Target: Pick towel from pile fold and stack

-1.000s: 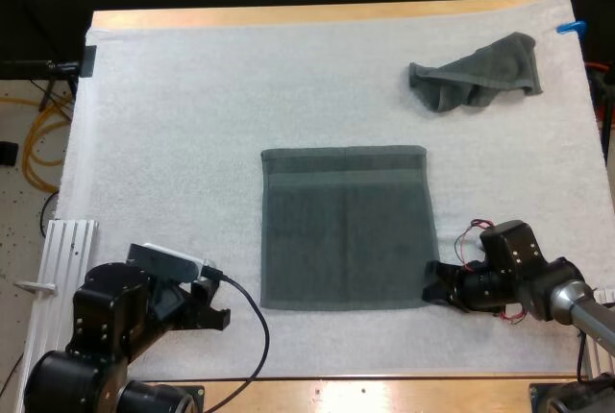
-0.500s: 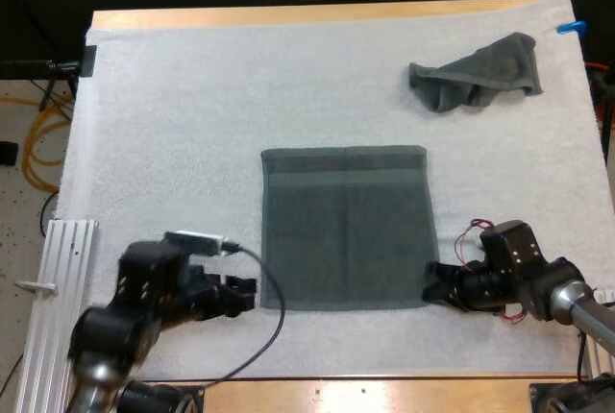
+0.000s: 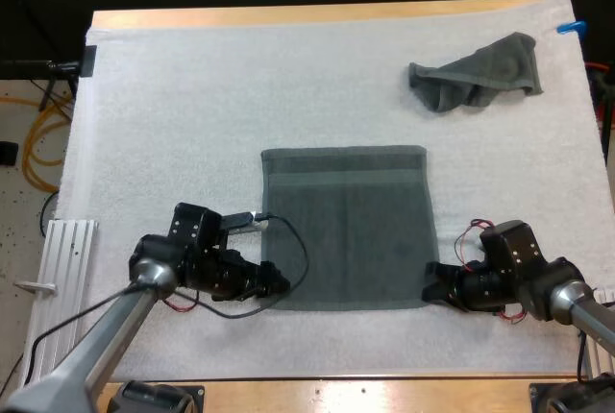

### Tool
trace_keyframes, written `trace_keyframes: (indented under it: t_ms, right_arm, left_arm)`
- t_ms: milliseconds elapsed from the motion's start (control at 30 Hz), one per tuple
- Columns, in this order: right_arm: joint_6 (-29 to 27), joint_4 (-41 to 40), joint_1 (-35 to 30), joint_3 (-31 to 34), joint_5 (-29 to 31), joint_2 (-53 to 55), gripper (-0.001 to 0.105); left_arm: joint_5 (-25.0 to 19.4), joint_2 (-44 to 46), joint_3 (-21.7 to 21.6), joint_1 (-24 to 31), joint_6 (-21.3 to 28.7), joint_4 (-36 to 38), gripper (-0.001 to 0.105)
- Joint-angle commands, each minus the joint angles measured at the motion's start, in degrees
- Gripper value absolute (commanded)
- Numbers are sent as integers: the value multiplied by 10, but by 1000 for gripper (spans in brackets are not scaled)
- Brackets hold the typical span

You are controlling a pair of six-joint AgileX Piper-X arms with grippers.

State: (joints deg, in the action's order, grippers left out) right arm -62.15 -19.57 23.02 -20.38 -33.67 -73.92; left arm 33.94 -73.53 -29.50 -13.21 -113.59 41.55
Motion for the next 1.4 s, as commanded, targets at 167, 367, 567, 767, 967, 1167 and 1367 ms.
trace_keyframes:
  t_ms: [167, 367, 567, 767, 967, 1167, 1367]
  right_arm:
    - [-7, -7, 0, -1, -7, -1, 0]
    - [-7, -7, 0, -1, -10, -1, 0]
    - [-12, -5, 0, -2, -10, 3, 0]
    - [-10, -31, 4, -4, -12, 58, 0]
    - [0, -143, 54, -21, 30, 173, 0]
    - [53, -189, 106, -28, 83, 252, 0]
    - [102, -105, 109, -28, 134, 235, 0]
  left_arm:
    - [68, -47, -2, 1, 8, -11, 69]
    - [84, -67, -2, 1, 7, -11, 60]
    - [77, -74, -2, 1, 7, -11, 23]
    - [86, -52, -2, 1, 35, 42, 0]
    - [67, 54, -2, 1, 76, 172, 0]
    - [67, 135, -2, 1, 70, 187, 0]
    - [67, 109, -2, 1, 8, 67, 0]
